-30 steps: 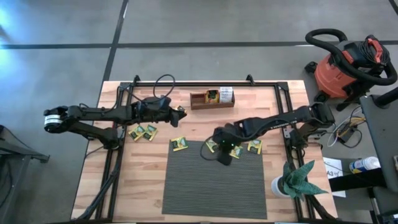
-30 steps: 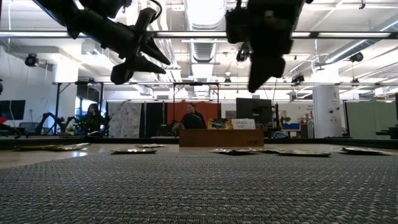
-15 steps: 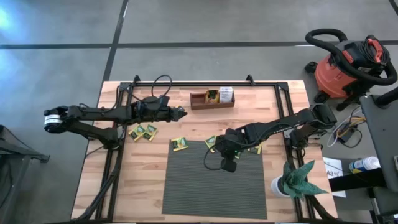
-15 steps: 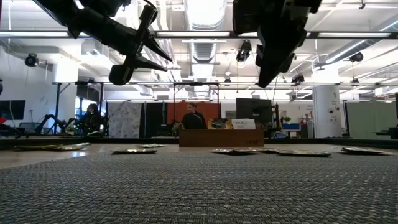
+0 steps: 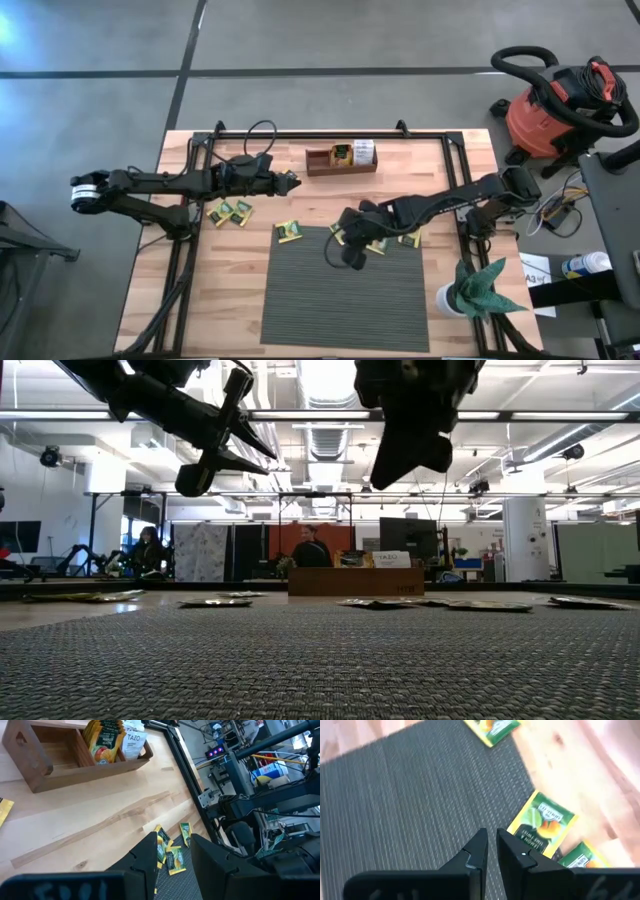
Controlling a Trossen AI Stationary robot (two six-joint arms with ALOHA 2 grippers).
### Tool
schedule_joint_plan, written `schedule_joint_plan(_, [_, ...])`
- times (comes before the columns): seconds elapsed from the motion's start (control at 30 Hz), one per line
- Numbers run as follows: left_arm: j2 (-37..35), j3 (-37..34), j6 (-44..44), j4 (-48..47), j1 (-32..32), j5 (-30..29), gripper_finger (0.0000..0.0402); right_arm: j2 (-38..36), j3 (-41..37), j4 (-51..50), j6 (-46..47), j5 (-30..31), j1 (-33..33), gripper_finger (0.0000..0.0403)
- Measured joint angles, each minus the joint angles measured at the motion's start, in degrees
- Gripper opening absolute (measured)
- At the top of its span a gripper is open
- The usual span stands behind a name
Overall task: Pick & Place Tea
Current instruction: Put the yellow tea bag into the left section of the wooden organizer
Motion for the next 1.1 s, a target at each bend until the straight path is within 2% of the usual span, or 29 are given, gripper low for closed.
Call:
schedule_joint_plan(0.27, [0.0,0.0,0.0,0.0,0.0,0.0,0.0110,0.3,0.0,-1.5,6.6,0.6,-2.0,0.0038])
schedule_joint_plan(0.5, [0.0,0.0,0.0,0.0,0.0,0.0,0.0110,0.4,-0.5,-18.5,16.2,0.6,-2.1,0.0038])
schedule_joint_plan(0.6, [0.0,0.0,0.1,0.0,0.0,0.0,0.0110,0.4,-2.5,-23.6,21.1,-1.5,-2.1,0.0038])
schedule_joint_plan(0.8, [0.0,0.0,4.0,0.0,0.0,0.2,0.0110,0.4,-10.1,-23.7,30.4,-9.8,-2.0,0.0038])
schedule_joint_plan(0.93, [0.0,0.0,5.7,0.0,0.1,0.2,0.0110,0.0,-14.8,-23.8,38.2,-10.7,-2.1,0.0038])
schedule_joint_plan(1.1, [0.0,0.0,7.2,0.1,0.3,0.2,0.0110,-1.2,-17.2,-23.9,42.9,-10.6,-2.2,0.0038])
